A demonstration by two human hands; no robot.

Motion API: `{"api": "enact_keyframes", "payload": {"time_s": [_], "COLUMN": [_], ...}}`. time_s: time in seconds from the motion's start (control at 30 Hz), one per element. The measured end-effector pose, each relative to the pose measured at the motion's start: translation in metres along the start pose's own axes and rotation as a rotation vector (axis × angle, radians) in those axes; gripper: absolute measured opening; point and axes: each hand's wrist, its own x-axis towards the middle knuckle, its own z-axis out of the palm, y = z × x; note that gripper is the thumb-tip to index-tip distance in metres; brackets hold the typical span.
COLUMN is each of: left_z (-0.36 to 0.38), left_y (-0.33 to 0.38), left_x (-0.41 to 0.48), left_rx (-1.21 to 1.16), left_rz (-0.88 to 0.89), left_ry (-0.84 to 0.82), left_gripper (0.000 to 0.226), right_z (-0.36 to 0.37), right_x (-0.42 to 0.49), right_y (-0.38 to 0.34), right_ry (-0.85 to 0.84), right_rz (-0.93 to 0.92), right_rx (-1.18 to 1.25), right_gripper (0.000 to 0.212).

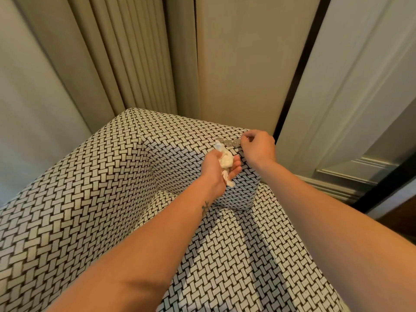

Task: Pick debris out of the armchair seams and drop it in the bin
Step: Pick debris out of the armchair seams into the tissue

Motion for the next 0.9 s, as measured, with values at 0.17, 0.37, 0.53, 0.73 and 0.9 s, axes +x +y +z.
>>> {"api": "enact_keyframes", "payload": {"time_s": [0.17, 0.37, 0.53, 0.73, 0.9], "left_z": [-0.001, -0.023, -0.057, -0.107, -0.157], "left_y": [-0.009, -0.041, -0.074, -0.110, -0.147], "left_x": [-0.027, -0.100, -0.154, -0.180, -0.181], "left_rx": [0.045, 0.078, 0.081, 0.122, 0.148], "left_rz": [0.009, -0.013, -0.062, -0.085, -0.166], "left_ry": [0.030, 0.048, -0.002, -0.042, -0.070], "left_gripper": [0.042, 0.038, 0.039, 0.037, 0.038], "right_z": [-0.013, -0.029, -0.040, -0.038, -0.022], "right_x": [-0.036, -0.131, -0.209, -0.271, -0.314], "right_y": [0.004, 0.014, 0.023, 0.044, 0.081], "right_ry": [-0.005, -0.176, -0.308, -0.443, -0.588], "right_rz": [-0.005, -0.017, -0.057, -0.071, -0.086], "right_rx": [0.048, 0.080, 0.053, 0.085, 0.051], "right_gripper": [0.021, 0.015, 0.013, 0.020, 0.028]}}
